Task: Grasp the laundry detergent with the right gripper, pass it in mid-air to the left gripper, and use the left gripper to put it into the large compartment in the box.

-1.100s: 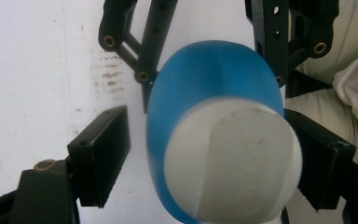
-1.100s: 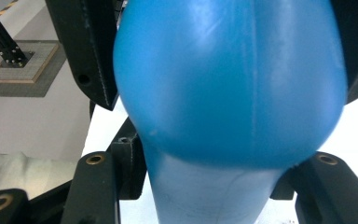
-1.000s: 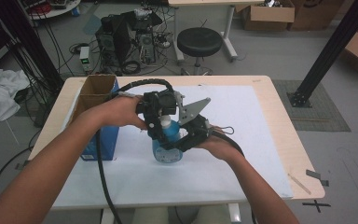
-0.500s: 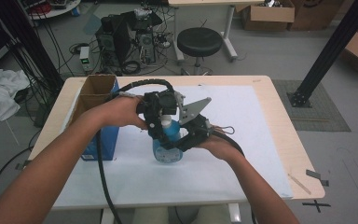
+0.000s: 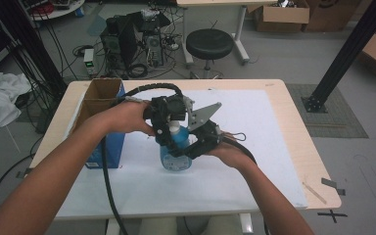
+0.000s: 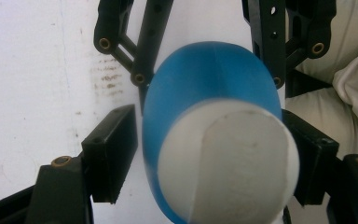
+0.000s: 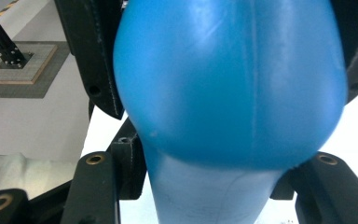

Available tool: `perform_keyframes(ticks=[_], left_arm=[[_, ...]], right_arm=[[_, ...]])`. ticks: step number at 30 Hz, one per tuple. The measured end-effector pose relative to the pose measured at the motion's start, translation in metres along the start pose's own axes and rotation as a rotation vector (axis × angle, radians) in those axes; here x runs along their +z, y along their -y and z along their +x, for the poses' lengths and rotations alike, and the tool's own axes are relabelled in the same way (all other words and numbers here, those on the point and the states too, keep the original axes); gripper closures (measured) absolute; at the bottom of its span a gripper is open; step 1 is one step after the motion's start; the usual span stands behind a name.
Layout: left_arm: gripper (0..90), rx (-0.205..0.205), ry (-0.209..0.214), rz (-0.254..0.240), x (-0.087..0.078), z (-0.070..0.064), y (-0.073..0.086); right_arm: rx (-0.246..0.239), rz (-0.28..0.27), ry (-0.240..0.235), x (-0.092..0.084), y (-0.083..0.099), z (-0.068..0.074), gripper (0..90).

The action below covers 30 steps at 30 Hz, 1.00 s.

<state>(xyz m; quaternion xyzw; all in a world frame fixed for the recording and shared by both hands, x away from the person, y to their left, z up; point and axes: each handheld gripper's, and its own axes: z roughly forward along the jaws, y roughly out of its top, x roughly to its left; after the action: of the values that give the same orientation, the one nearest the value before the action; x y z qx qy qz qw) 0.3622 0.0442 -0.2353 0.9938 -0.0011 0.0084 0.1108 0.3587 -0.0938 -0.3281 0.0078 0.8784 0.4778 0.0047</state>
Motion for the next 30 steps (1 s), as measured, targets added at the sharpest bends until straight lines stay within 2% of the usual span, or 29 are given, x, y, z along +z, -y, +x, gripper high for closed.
perform_keyframes(ticks=[6, 16, 30], left_arm=[[29.5, 0.003, -0.005, -0.006, -0.0004, 0.0001, 0.0002], [37.3, 0.023, 0.005, -0.011, -0.0015, -0.0006, -0.0003], [37.9, 0.03, 0.022, -0.025, -0.0035, -0.0044, -0.0028]], right_arm=[[0.0, -0.004, 0.003, -0.0007, -0.0001, 0.0, 44.1], [-0.001, -0.007, 0.001, -0.0004, 0.0004, 0.0001, 44.1], [-0.012, -0.011, 0.0, -0.0036, 0.0012, 0.0033, 43.6]])
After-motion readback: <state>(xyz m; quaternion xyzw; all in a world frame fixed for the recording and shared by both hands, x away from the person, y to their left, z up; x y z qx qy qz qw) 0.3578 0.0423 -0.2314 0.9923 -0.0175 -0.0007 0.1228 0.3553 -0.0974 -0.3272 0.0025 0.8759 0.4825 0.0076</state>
